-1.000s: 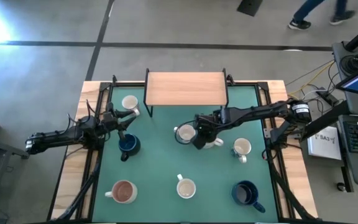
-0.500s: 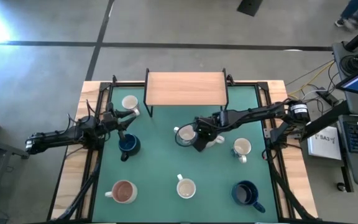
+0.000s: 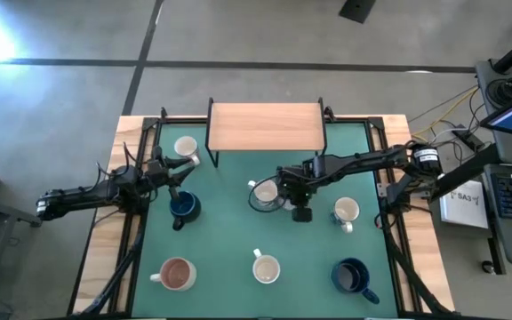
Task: Place coffee mugs
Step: Put the white mug on the shelf
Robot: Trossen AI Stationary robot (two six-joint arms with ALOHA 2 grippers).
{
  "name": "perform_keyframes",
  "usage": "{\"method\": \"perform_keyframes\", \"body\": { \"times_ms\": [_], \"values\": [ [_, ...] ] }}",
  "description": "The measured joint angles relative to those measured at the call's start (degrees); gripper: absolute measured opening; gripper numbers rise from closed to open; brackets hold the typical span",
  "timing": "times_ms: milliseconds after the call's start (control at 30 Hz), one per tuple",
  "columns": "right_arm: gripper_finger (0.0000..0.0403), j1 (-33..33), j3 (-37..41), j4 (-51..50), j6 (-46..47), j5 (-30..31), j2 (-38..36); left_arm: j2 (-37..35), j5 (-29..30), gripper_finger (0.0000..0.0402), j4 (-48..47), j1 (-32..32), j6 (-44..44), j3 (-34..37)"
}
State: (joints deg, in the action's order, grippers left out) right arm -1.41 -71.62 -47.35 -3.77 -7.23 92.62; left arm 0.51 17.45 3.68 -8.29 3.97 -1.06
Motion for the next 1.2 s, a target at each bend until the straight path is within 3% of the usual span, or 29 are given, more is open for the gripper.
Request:
{"method": "perform_keyframes", "body": {
  "times_ms": [167, 300, 600, 733, 1000, 1200],
  "values": [
    [0.0013, 0.07, -0.14, -3.99, -20.08, 0.02, -0.04, -0.02, 0.02, 0.0116, 0.0, -0.02, 0.0, -0.02],
    [0.0023, 0.02, 0.0, -3.78, -22.97, 0.74, 0.06, 0.0, 0.01, 0.0116, 0.02, -0.02, 0.0, -0.02],
    [0.0087, 0.04, -1.0, -5.48, -12.94, 0.78, 0.5, 0.0, 0.0, 0.0116, 0.04, 0.0, 0.0, -0.01],
    [0.0108, 0.04, -4.39, -9.46, -3.61, 0.79, 0.24, -0.02, 0.01, 0.0116, 0.04, -0.01, 0.0, -0.01],
    [0.0111, 0.04, -6.47, -3.04, 19.2, 0.77, 0.22, 0.0, 0.02, 0.0116, 0.04, 0.0, 0.0, -0.01],
    [0.0105, 0.04, -5.98, -2.88, 27.68, 0.79, 0.22, 0.0, 0.02, 0.0116, 0.04, 0.0, 0.0, -0.02]
  ]
}}
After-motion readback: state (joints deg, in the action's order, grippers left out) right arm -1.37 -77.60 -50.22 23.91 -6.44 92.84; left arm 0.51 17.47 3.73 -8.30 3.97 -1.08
